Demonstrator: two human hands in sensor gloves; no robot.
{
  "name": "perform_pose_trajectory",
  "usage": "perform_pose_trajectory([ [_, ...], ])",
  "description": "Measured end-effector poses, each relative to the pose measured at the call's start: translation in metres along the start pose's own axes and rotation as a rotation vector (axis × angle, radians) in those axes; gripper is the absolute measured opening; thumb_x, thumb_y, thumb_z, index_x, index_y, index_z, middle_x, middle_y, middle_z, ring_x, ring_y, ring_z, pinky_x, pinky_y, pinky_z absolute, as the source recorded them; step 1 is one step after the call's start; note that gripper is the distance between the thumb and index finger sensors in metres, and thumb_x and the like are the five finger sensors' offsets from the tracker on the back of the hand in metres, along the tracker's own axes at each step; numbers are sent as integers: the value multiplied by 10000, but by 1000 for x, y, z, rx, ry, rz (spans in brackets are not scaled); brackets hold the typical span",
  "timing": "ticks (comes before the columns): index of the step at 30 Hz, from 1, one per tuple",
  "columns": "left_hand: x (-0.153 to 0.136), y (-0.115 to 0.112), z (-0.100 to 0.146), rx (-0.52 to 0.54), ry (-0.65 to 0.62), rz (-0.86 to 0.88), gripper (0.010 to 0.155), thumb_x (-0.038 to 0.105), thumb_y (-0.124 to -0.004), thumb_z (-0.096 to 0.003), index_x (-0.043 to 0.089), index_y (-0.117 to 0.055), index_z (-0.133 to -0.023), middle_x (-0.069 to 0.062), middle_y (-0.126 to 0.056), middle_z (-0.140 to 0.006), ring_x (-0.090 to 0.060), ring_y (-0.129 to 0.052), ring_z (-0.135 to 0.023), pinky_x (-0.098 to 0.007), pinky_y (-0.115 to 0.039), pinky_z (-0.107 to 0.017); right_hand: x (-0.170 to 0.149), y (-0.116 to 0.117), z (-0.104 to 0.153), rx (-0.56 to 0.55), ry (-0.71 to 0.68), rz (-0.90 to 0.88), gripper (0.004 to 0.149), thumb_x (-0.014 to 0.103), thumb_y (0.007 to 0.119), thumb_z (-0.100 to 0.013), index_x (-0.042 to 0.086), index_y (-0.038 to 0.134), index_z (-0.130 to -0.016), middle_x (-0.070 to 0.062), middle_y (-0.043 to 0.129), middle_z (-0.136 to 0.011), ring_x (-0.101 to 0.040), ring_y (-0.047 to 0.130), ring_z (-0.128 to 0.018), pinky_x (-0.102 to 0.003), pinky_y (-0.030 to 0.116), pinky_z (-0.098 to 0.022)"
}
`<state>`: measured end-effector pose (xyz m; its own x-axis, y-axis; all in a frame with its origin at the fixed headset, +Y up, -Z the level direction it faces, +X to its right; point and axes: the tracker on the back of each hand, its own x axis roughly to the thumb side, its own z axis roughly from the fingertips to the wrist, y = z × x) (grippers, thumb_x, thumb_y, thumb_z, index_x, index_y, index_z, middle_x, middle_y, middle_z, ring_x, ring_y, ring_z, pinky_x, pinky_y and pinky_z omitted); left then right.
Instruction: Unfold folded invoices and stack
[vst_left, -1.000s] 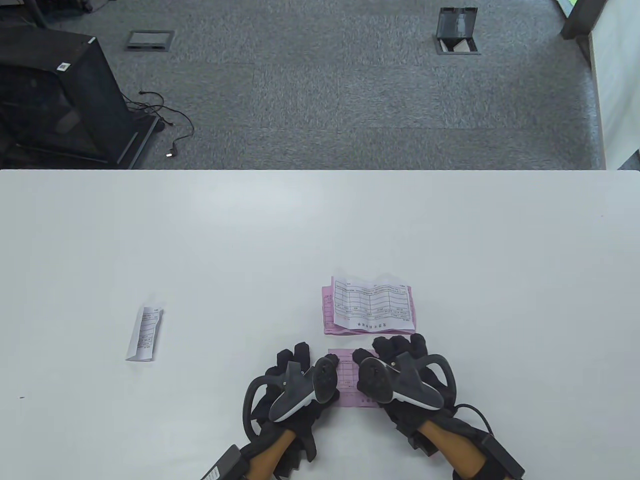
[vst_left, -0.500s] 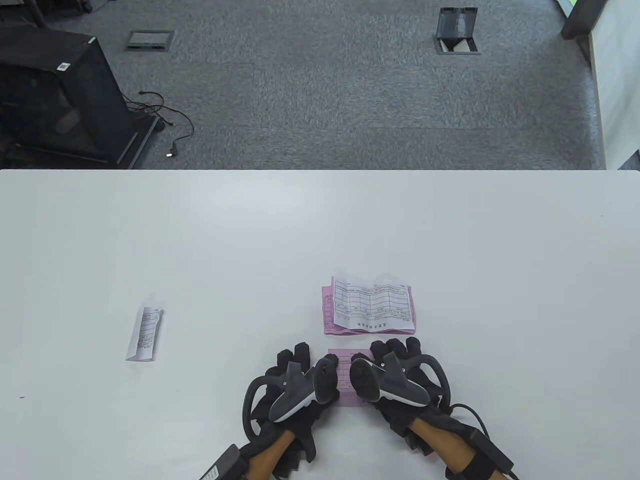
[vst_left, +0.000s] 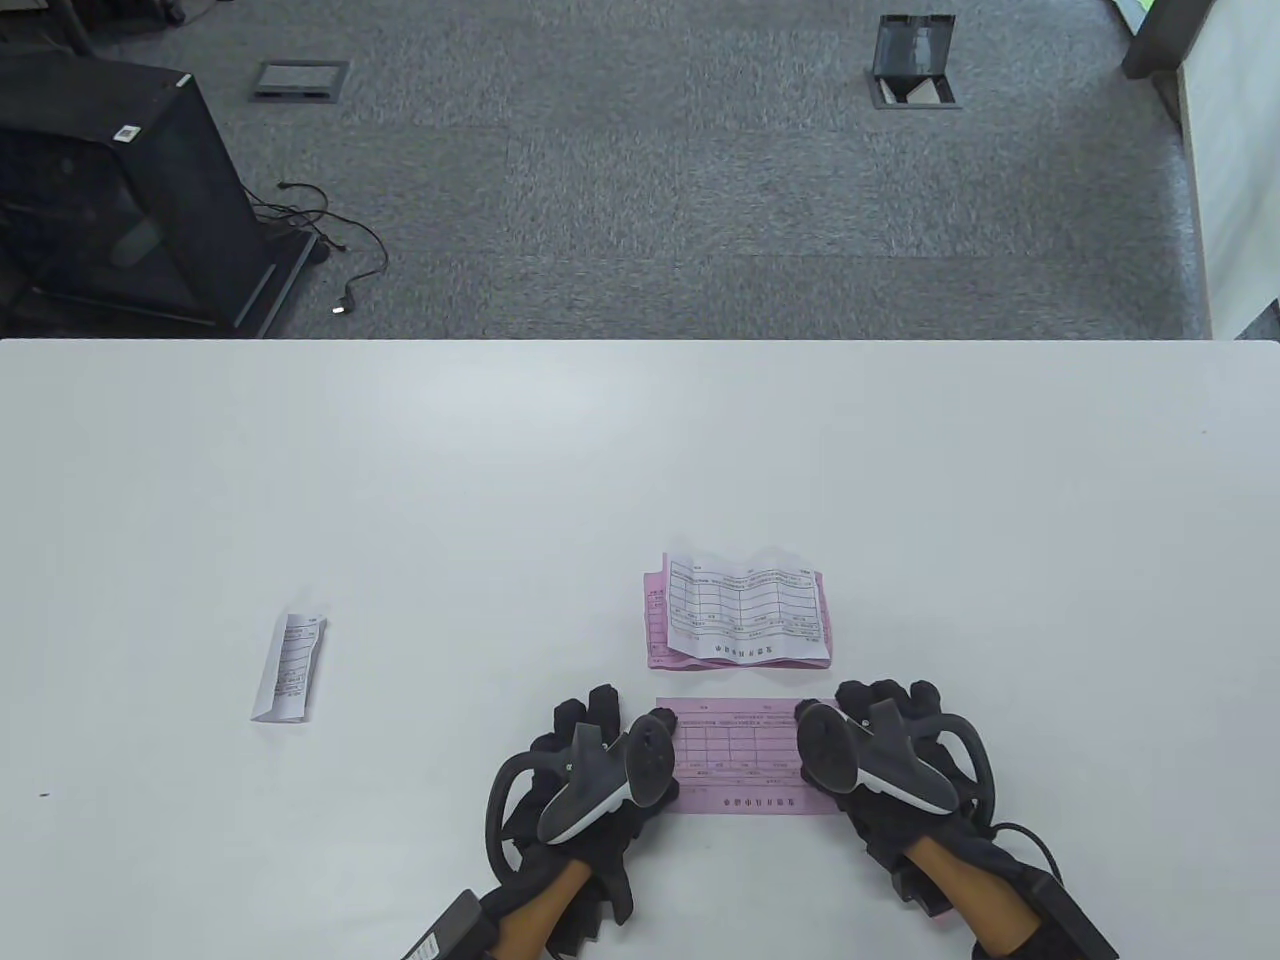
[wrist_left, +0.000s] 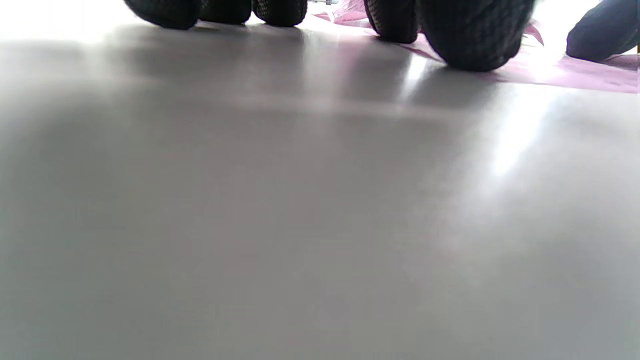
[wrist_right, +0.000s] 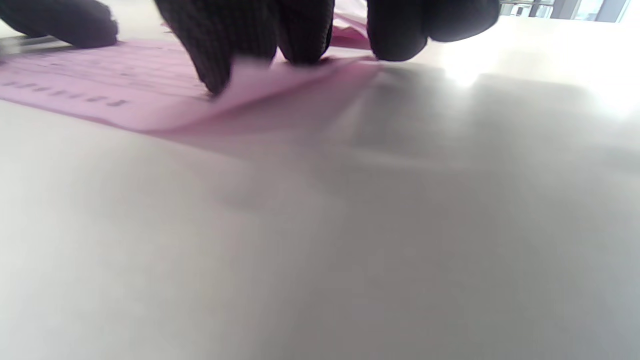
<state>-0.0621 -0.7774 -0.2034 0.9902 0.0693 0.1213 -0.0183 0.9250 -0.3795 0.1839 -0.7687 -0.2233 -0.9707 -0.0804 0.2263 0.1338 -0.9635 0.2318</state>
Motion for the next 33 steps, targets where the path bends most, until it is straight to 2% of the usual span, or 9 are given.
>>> perform_pose_trajectory([
  [6, 0, 0, 0, -2, 2, 3, 682, 571, -717, -497, 481, -443, -1115, -138, -265, -1256, -458, -301, -1089, -593, -459, -757, -19, 3, 3, 7, 26, -42, 614, 490, 734, -495, 324, 552, -1057, -163, 555, -1076, -448, 561, -944, -749, 371, -674],
  [13, -1, 0, 0, -7, 3, 11, 682, 572, -715, -497, 484, -438, -1114, -132, -255, -1255, -455, -290, -1089, -593, -450, -758, -22, 4, 3, 12, 33, -68, 618, 488, 741, -490, 318, 554, -1054, -156, 588, -1056, -430, 620, -916, -743, 386, -674],
  [15, -1, -1, 0, -9, 3, 11, 681, 573, -712, -499, 486, -434, -1114, -131, -250, -1256, -452, -286, -1091, -592, -447, -760, -27, 5, 2, 21, 41, -124, 621, 494, 745, -485, 325, 547, -1050, -154, 569, -1054, -423, 624, -910, -738, 397, -672],
  [18, -1, -1, 0, -10, 3, 12, 681, 573, -714, -499, 485, -435, -1114, -132, -250, -1255, -453, -285, -1090, -592, -447, -760, -38, 8, -1, 67, 56, -312, 683, 519, 750, -475, 299, 502, -1072, -168, 490, -1057, -436, 539, -908, -751, 358, -665],
  [22, -2, 0, -1, -7, 3, 14, 681, 572, -718, -497, 484, -439, -1113, -133, -255, -1254, -456, -290, -1088, -594, -449, -758, -47, 7, -4, 80, 82, -479, 748, 562, 726, -470, 281, 440, -1101, -192, 494, -1054, -461, 511, -902, -752, 338, -664],
  [27, -2, 0, -1, -7, 2, 17, 681, 571, -721, -497, 482, -444, -1112, -134, -257, -1253, -456, -291, -1087, -595, -450, -756, -33, 11, -3, 33, 109, -367, 826, 624, 690, -446, 243, 405, -1121, -212, 467, -1048, -485, 497, -892, -749, 337, -663],
  [30, -2, 0, -1, -7, 2, 16, 679, 570, -720, -498, 482, -444, -1112, -135, -257, -1254, -457, -290, -1087, -595, -450, -757, -16, 14, -2, -3, 125, -214, 810, 605, 705, -449, 239, 424, -1114, -217, 450, -1045, -493, 491, -895, -740, 345, -670],
  [31, -2, -1, -1, -8, 2, 16, 680, 570, -719, -499, 482, -441, -1113, -135, -255, -1254, -457, -288, -1088, -595, -447, -757, -16, 14, 0, -13, 123, -176, 801, 610, 674, -458, 242, 409, -1117, -209, 448, -1054, -489, 494, -909, -731, 358, -679],
  [33, -2, -1, -1, -8, 2, 16, 680, 570, -717, -500, 479, -440, -1114, -136, -254, -1254, -457, -286, -1088, -595, -446, -758, -14, 15, 0, -21, 106, -213, 763, 570, 693, -473, 224, 447, -1107, -210, 463, -1059, -491, 501, -919, -731, 361, -678],
])
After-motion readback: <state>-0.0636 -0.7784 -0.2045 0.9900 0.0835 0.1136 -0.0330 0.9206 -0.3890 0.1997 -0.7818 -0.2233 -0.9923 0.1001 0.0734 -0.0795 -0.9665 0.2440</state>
